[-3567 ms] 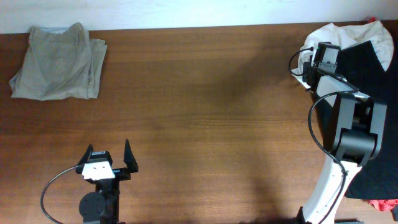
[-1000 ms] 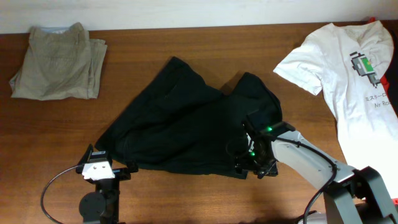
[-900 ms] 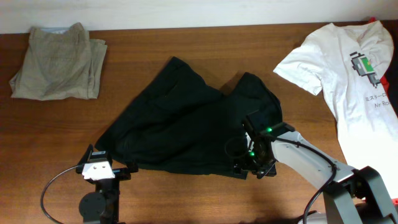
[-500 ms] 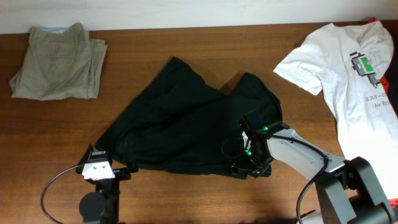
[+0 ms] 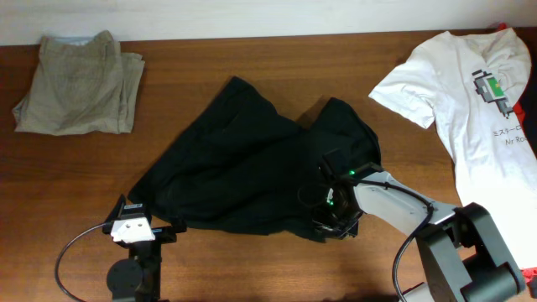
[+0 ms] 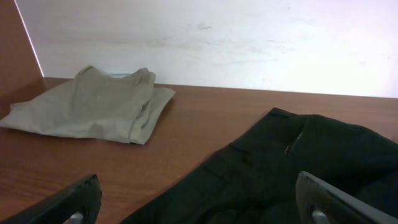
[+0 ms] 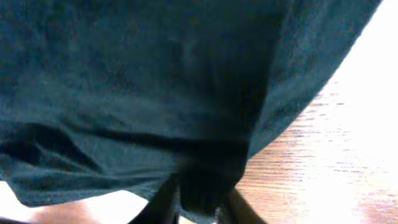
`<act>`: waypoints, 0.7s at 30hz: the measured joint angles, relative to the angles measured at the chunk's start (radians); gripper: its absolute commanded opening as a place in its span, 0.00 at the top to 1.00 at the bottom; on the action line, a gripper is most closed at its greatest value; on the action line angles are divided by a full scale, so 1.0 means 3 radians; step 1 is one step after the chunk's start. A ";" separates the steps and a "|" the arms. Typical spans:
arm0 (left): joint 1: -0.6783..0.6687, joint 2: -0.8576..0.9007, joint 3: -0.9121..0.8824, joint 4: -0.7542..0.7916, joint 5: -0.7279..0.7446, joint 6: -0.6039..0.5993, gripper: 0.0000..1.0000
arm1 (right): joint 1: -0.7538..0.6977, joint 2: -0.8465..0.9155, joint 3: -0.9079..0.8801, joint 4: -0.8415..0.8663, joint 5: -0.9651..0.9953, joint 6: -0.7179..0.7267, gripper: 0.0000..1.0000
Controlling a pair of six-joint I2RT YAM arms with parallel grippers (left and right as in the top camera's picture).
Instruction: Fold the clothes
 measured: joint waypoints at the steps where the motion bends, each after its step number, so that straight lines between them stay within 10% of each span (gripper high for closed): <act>1: 0.0000 0.0000 0.0000 0.0001 0.0000 0.0000 0.01 | 0.0000 0.0010 -0.0001 -0.0001 -0.0001 0.0010 0.96; 9: 0.0000 0.0000 0.0000 0.0001 0.0000 0.0000 0.01 | -0.0395 -0.1123 0.1050 -0.1592 0.1221 -0.0067 0.96; 21: 0.0000 0.0000 0.0000 0.0001 0.0000 0.0000 0.01 | -0.0404 -0.2488 0.1095 -0.1970 0.1317 -0.0024 0.96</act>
